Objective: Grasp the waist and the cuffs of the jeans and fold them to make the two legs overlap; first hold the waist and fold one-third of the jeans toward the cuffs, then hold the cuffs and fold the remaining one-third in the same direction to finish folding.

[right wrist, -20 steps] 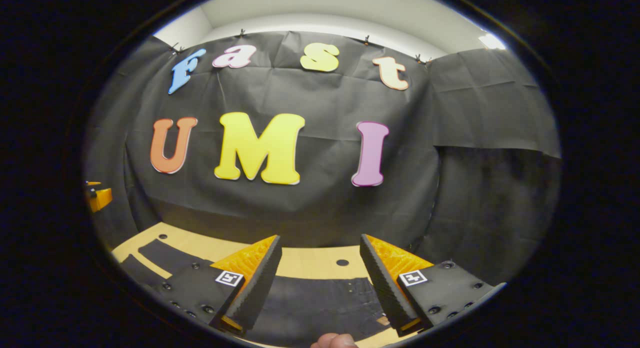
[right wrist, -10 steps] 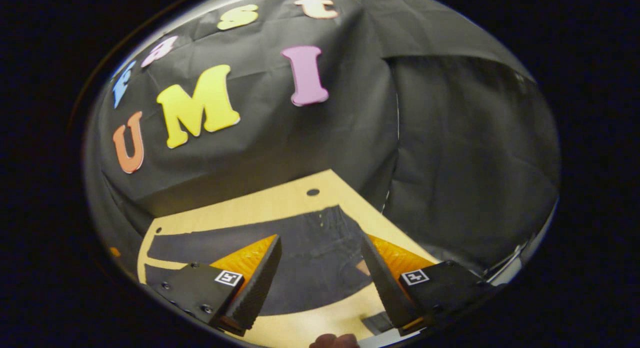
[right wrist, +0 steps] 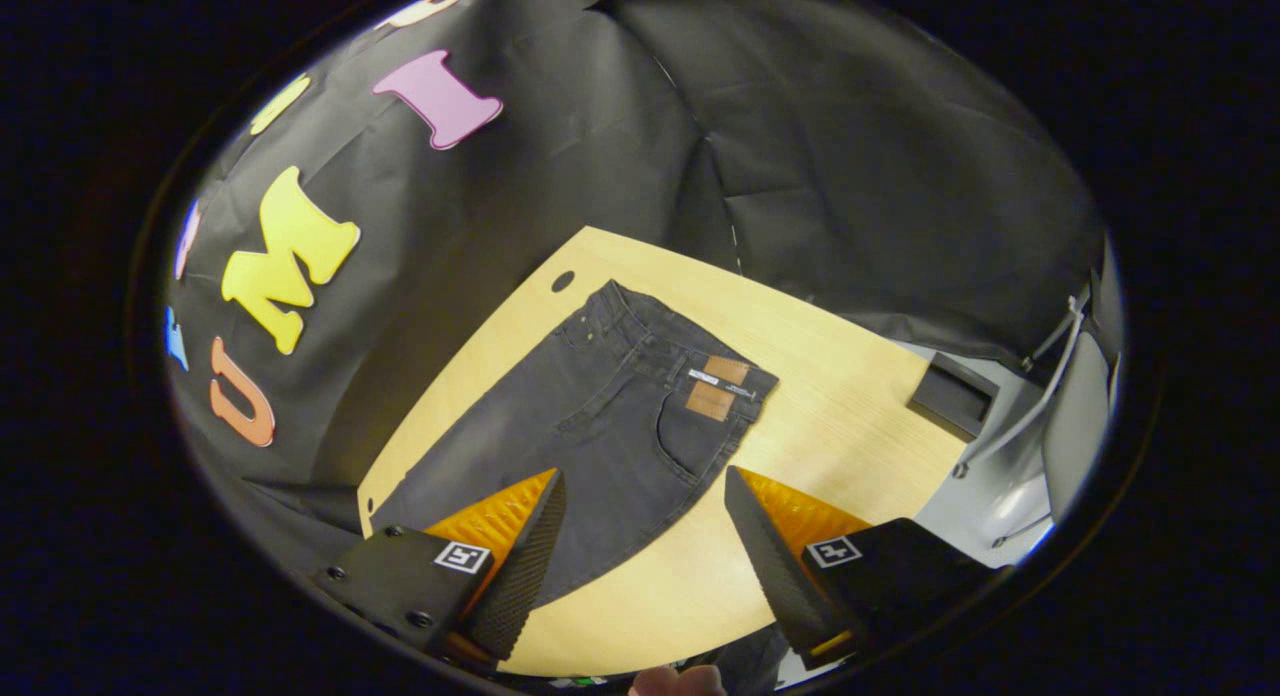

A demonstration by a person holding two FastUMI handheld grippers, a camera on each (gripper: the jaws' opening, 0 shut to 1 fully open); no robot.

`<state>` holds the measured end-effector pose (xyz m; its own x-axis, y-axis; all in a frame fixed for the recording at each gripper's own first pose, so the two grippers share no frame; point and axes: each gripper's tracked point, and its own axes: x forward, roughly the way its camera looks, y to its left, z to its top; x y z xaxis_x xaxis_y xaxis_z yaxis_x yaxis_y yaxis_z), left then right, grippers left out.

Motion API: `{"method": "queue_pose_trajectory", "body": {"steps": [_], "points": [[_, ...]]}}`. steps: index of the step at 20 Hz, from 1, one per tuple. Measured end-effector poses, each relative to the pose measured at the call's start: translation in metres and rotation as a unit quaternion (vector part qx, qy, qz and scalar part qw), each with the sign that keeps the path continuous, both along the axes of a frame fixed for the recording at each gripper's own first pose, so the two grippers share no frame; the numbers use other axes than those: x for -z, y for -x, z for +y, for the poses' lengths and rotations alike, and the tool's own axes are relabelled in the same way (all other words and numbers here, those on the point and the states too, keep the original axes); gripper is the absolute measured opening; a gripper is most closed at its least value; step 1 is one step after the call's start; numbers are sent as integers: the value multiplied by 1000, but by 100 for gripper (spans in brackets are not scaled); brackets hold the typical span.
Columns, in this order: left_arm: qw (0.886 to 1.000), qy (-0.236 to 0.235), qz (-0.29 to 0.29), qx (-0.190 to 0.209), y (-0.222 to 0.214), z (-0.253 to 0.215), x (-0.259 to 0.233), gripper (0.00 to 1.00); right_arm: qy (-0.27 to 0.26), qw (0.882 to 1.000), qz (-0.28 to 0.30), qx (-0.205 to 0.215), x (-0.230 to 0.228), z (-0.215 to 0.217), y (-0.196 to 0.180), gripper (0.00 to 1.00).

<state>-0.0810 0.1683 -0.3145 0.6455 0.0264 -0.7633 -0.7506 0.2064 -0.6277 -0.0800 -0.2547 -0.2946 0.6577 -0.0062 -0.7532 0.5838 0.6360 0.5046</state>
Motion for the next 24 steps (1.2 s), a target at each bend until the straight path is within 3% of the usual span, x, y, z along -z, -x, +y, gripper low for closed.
{"method": "queue_pose_trajectory", "body": {"steps": [7, 8, 10, 11, 14, 15, 16, 17, 18, 19, 20, 21, 22, 23, 24], "points": [[1000, 14, -24, -13, -24, 14, 9, 96, -50, 998, 23, 40, 32, 3, -2, 98], [999, 22, -35, -19, -32, 14, 7, 96, -66, 996, 24, 49, 39, 2, -5, 93], [997, 37, -54, -34, -43, 18, 5, 96, -96, 992, 31, 71, 53, -1, -7, 93], [996, 42, -62, -41, -46, 21, 5, 96, -109, 990, 34, 83, 61, -2, -12, 98], [996, 45, -68, -40, -57, 16, 8, 93, -146, 981, 42, 120, 84, -8, -28, 93], [996, 43, -66, -36, -60, 14, 9, 100, -151, 979, 45, 127, 88, -9, -32, 93], [997, 42, -64, -33, -64, 13, 11, 87, -151, 979, 48, 130, 92, -11, -37, 98], [997, 41, -63, -29, -69, 12, 12, 83, -149, 979, 53, 131, 97, -11, -43, 98], [997, 41, -62, -27, -71, 12, 12, 81, -149, 978, 55, 133, 100, -11, -48, 98], [997, 41, -61, -25, -74, 11, 12, 91, -147, 978, 57, 137, 103, -12, -55, 99], [997, 40, -60, -24, -75, 12, 13, 77, -145, 978, 58, 138, 104, -12, -63, 99], [997, 40, -58, -23, -77, 11, 14, 87, -138, 979, 64, 137, 104, -12, -68, 93], [997, 41, -58, -21, -80, 9, 14, 86, -130, 980, 70, 130, 106, -11, -71, 97], [997, 40, -58, -19, -83, 10, 15, 83, -118, 983, 76, 122, 107, -10, -72, 92], [997, 39, -57, -18, -85, 9, 15, 70, -107, 984, 86, 115, 107, -8, -74, 98]]}}
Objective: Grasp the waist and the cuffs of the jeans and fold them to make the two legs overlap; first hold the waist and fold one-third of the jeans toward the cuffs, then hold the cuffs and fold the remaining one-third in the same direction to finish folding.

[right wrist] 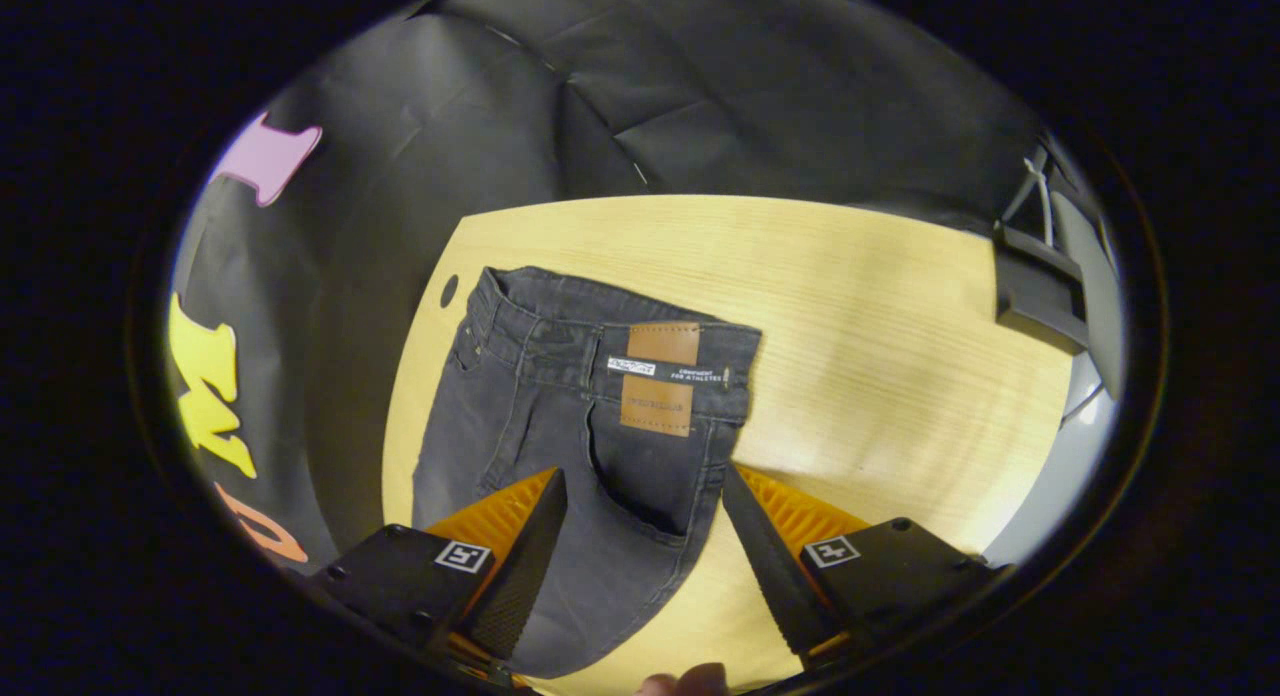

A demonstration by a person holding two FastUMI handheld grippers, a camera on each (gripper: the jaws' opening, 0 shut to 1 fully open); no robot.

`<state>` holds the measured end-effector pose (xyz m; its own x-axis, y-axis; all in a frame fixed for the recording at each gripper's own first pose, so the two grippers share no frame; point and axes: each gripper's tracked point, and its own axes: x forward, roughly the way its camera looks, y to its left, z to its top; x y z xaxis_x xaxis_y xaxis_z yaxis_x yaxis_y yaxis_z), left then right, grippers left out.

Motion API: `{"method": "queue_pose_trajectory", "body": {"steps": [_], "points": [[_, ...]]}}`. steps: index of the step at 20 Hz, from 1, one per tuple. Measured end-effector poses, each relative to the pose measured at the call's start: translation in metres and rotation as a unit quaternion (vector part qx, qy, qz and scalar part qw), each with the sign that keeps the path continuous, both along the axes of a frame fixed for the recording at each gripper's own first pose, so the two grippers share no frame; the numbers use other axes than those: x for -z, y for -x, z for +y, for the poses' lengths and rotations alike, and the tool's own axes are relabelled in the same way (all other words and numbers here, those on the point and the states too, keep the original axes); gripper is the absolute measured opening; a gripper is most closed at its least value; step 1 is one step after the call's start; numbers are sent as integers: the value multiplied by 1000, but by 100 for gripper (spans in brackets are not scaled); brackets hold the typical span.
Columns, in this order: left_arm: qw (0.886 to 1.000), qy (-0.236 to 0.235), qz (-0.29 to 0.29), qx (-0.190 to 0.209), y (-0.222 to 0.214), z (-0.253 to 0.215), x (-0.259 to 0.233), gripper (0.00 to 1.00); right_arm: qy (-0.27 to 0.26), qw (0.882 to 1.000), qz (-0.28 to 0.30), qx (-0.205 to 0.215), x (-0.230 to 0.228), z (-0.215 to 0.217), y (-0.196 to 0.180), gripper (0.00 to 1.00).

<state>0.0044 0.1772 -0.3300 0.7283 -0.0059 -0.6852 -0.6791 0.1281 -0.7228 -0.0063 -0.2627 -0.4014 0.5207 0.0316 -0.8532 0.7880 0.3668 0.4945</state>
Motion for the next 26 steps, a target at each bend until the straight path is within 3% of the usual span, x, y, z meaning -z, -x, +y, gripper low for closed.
{"method": "queue_pose_trajectory", "body": {"steps": [1, 2, 3, 6, 7, 8, 9, 10, 11, 12, 14, 15, 17, 20, 26], "points": [[1000, -1, 2, 1, -2, 0, 1, 80, 12, 1000, 15, -6, -1, 0, 3, 93], [1000, -2, 4, 2, -4, 0, 2, 66, 22, 999, 31, -11, 0, -1, 2, 98], [1000, -5, 9, 5, -5, 0, 4, 63, 33, 998, 55, -15, 3, -2, 2, 97], [1000, -9, 19, 12, -9, 0, 8, 52, 56, 993, 103, -5, 4, -4, 1, 80], [1000, -11, 23, 14, -10, 0, 10, 36, 64, 991, 119, -8, 9, -3, 0, 71], [999, -13, 30, 14, -10, -1, 13, 36, 80, 986, 148, -14, 14, -8, 5, 79], [999, -14, 37, 13, -8, 1, 17, 37, 91, 982, 163, -9, 19, -7, 6, 67], [999, -14, 39, 13, -8, 1, 16, 31, 93, 980, 174, -6, 18, -7, 8, 66], [999, -13, 41, 17, -7, 1, 17, 21, 96, 979, 182, -6, 18, -8, 8, 53], [999, -13, 43, 19, -7, 1, 17, 19, 104, 974, 201, -5, 16, -12, 16, 53], [998, -14, 51, 31, -8, -1, 19, 12, 90, 975, 202, 6, 19, -13, 15, 28], [998, -13, 55, 37, -7, -2, 19, 8, 80, 977, 196, 7, 22, -12, 18, 28], [997, -4, 62, 41, -7, -2, 16, 6, 55, 981, 184, 5, 18, -12, 14, 7], [996, 37, 62, 44, -6, -6, -4, 4, 18, 989, 148, 20, 8, -12, 13, 0], [997, 43, 45, 54, -7, -7, -62, 4, -37, 998, 46, 34, -56, -5, 10, 1]]}}
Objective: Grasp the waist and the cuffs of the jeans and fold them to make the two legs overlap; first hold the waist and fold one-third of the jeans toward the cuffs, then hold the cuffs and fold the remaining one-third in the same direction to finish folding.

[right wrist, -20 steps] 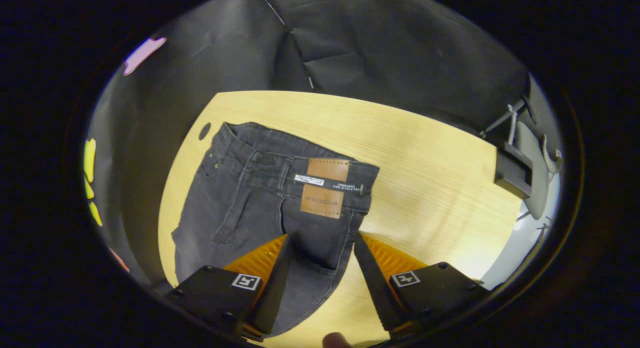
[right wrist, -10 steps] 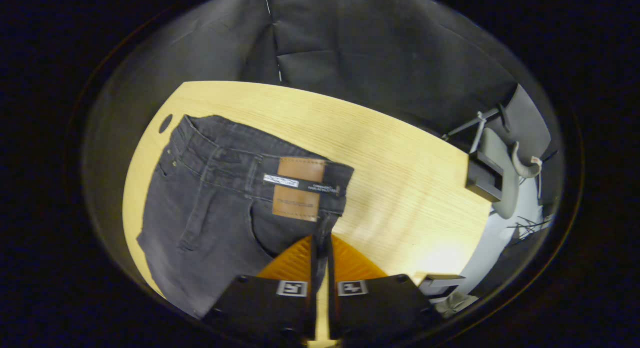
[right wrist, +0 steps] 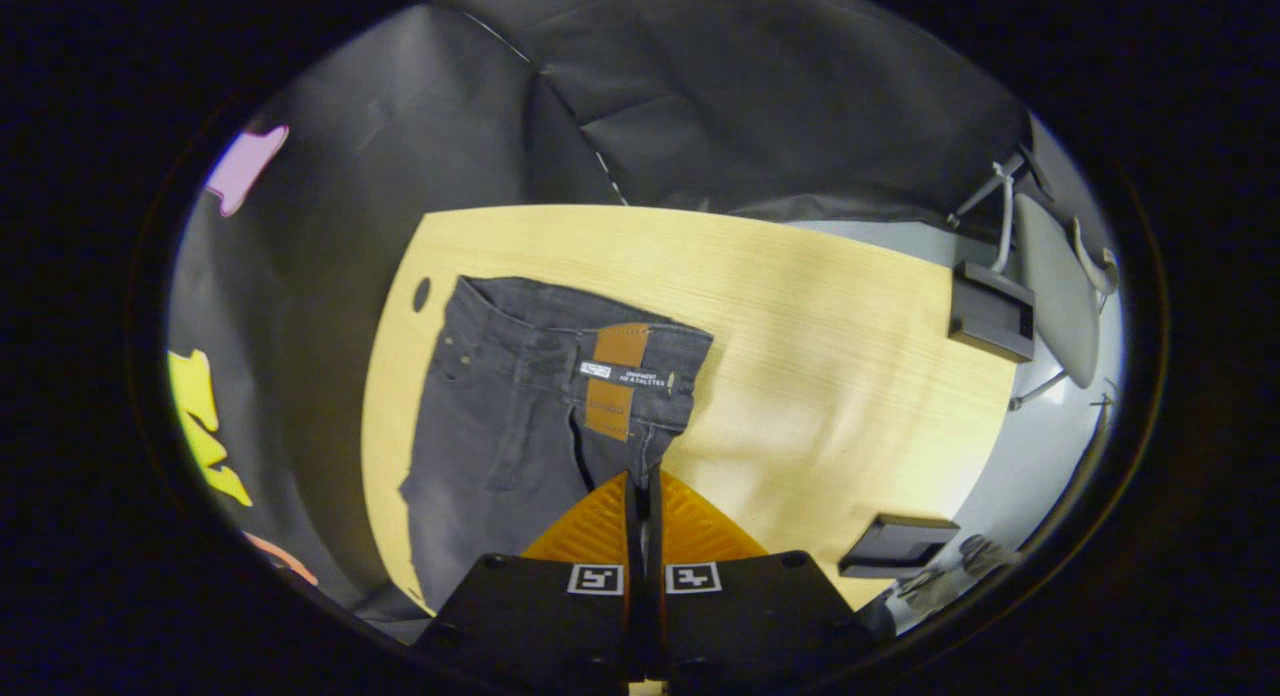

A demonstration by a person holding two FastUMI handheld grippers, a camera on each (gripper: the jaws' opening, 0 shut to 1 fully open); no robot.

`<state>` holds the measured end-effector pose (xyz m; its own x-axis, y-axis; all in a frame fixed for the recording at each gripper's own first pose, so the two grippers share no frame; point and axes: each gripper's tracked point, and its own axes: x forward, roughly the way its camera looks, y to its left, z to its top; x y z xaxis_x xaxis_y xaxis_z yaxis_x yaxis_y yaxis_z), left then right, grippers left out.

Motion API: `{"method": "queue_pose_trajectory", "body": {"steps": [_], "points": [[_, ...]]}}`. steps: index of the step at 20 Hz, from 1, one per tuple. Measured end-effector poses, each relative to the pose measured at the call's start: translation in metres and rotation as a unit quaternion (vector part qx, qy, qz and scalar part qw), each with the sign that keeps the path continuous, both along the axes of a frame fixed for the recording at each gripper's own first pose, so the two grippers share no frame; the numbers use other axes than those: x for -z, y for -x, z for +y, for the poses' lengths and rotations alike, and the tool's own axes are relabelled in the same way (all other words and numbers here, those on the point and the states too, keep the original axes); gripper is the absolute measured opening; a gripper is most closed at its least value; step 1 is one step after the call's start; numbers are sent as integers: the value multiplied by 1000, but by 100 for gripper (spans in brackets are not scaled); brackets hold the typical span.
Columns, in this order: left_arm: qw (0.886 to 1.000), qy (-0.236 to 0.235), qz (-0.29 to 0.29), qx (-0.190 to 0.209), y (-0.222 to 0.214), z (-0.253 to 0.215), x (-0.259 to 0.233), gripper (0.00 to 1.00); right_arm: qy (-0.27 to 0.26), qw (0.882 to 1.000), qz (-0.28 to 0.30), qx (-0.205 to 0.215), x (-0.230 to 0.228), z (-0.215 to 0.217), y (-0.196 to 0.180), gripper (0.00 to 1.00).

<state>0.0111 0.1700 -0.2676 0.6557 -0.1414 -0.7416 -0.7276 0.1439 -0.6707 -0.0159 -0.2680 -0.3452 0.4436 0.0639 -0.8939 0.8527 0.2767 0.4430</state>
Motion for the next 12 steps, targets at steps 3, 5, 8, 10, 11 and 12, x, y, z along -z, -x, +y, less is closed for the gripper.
{"method": "queue_pose_trajectory", "body": {"steps": [3, 5, 8, 10, 11, 12], "points": [[1000, 10, -2, -4, -1, -4, -20, 4, -9, 999, -40, -2, -38, 3, -12, 1], [1000, 19, -6, -12, -7, -1, -35, 4, -15, 998, -62, -3, -60, 4, -25, 0], [999, 29, -4, -15, -33, 12, -51, 4, -20, 996, -85, -14, -82, -1, -57, 0], [999, 31, -2, -9, -61, 19, -58, 4, -21, 995, -92, -21, -89, -5, -81, 0], [999, 32, -1, -4, -75, 20, -59, 4, -19, 995, -94, -26, -89, -7, -93, 1], [999, 32, 4, 0, -90, 21, -57, 4, -16, 995, -96, -32, -88, -9, -106, 0]]}}
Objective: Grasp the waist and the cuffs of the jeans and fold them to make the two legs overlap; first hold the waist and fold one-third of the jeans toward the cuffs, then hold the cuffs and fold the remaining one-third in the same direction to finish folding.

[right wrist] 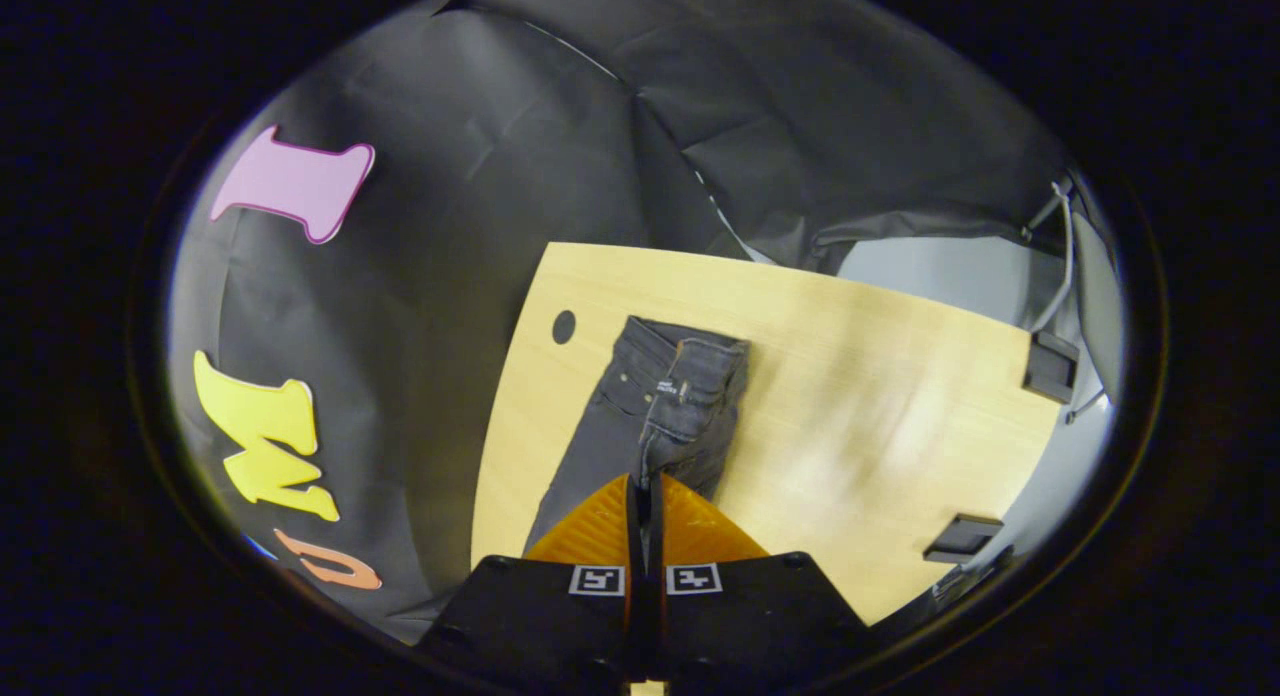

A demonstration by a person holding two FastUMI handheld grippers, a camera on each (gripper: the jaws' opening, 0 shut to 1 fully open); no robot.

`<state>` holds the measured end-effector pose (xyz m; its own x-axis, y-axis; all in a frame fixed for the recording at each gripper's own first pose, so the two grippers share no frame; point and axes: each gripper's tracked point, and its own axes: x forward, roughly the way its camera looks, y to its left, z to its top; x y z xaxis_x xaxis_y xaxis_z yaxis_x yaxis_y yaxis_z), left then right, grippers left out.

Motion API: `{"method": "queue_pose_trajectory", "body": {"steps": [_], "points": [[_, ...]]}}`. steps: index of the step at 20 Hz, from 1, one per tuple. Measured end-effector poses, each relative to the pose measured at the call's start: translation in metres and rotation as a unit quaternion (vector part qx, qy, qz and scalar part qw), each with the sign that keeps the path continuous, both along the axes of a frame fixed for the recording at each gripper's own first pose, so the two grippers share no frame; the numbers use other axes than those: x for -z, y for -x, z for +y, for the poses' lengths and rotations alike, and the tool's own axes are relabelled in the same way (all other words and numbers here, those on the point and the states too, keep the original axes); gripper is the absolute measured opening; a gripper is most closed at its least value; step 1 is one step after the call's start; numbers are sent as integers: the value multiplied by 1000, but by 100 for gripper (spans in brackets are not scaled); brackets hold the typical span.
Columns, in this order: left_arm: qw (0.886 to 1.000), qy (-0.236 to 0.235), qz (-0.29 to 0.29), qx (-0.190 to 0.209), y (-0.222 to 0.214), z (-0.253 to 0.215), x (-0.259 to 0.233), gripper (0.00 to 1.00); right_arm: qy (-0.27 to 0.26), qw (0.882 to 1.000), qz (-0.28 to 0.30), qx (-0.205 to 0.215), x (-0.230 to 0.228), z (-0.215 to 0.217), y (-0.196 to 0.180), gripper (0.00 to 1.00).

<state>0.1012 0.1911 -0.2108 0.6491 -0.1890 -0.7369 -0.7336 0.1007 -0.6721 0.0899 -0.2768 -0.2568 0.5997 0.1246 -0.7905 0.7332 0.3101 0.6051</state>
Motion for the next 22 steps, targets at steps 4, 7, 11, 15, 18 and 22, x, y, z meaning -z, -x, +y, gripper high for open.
{"method": "queue_pose_trajectory", "body": {"steps": [4, 7, 11, 15, 18, 22], "points": [[1000, 5, -2, 14, -68, 3, 7, 4, -3, 1000, -12, -12, 6, -2, -61, 0], [999, -2, -1, 52, -118, -8, 27, 4, 9, 999, -16, -33, 25, -4, -105, 0], [998, 8, 14, 64, -162, -16, 68, 4, -5, 999, -12, -33, 68, -3, -144, 1], [997, -2, 34, 74, -191, -24, 107, 4, -4, 999, 9, -37, 108, 0, -165, 1], [993, -25, 60, 97, -197, -23, 132, 4, -6, 999, 20, -34, 127, 2, -174, 1], [992, -37, 50, 109, -216, -25, 124, 12, -13, 1000, 13, -15, 139, 0, -180, 11]]}}
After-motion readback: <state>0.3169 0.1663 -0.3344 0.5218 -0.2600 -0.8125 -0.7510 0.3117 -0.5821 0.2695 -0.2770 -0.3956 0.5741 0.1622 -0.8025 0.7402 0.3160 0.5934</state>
